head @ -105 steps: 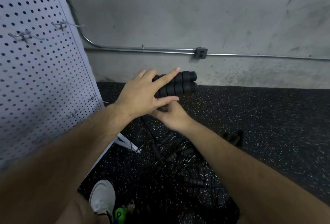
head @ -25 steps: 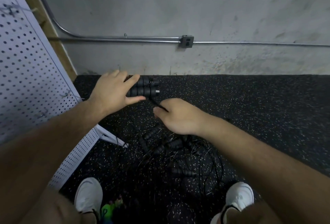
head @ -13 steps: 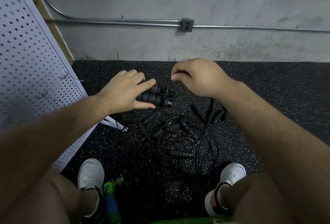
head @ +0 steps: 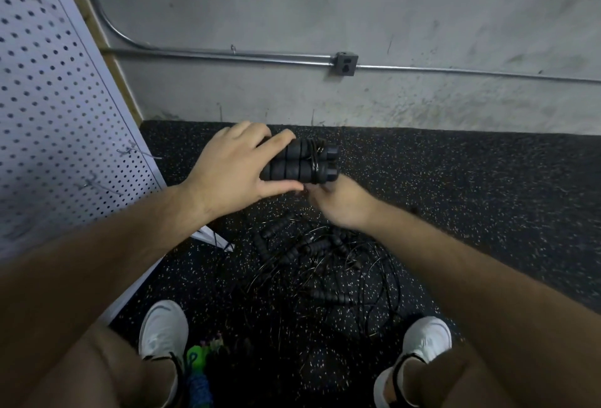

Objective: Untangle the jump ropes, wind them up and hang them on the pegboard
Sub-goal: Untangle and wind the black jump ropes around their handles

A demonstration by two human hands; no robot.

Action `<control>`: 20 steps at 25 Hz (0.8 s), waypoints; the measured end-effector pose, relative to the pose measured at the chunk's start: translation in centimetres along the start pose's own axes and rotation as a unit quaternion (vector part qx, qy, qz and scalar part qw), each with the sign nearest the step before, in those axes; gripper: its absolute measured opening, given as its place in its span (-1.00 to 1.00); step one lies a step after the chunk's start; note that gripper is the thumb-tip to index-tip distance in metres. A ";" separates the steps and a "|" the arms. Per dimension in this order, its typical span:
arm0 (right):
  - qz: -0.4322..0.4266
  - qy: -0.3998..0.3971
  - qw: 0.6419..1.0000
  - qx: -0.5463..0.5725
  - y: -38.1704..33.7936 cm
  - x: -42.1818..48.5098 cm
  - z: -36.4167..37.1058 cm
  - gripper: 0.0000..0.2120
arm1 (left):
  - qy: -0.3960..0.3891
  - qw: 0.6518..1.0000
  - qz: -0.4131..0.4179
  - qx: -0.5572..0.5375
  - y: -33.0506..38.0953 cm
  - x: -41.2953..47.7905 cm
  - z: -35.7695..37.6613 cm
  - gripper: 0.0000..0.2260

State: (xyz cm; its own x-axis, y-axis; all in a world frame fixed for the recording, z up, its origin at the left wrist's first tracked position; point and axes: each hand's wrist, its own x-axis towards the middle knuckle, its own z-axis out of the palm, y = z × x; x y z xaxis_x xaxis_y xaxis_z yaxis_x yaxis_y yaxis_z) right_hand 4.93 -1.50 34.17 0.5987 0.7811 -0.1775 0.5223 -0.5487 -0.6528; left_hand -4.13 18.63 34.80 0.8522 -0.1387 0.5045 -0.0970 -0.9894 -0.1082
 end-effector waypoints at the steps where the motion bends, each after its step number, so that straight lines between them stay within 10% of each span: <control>1: -0.009 -0.010 1.000 -0.015 -0.5 0.0 0.8 -0.72 | -0.006 1.000 -0.011 0.019 -0.5 0.1 0.2 -0.26; 12: -0.021 -0.014 0.998 -0.052 -5.0 -1.9 -1.2 -0.71 | -0.059 0.995 -0.028 0.071 -3.9 -0.1 1.5 -0.29; 20: -0.122 0.137 0.932 -0.312 -4.4 -2.1 -5.0 -0.75 | -0.083 0.992 0.072 0.058 -2.4 -0.1 1.6 -0.26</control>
State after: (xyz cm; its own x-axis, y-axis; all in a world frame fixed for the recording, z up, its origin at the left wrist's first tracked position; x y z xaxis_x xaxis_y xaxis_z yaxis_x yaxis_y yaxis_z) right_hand 4.43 -2.16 41.13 0.5045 0.8464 0.1707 0.8632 -0.4987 -0.0788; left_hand -3.17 21.10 33.59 0.9078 -0.2602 0.3290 -0.1730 -0.9468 -0.2714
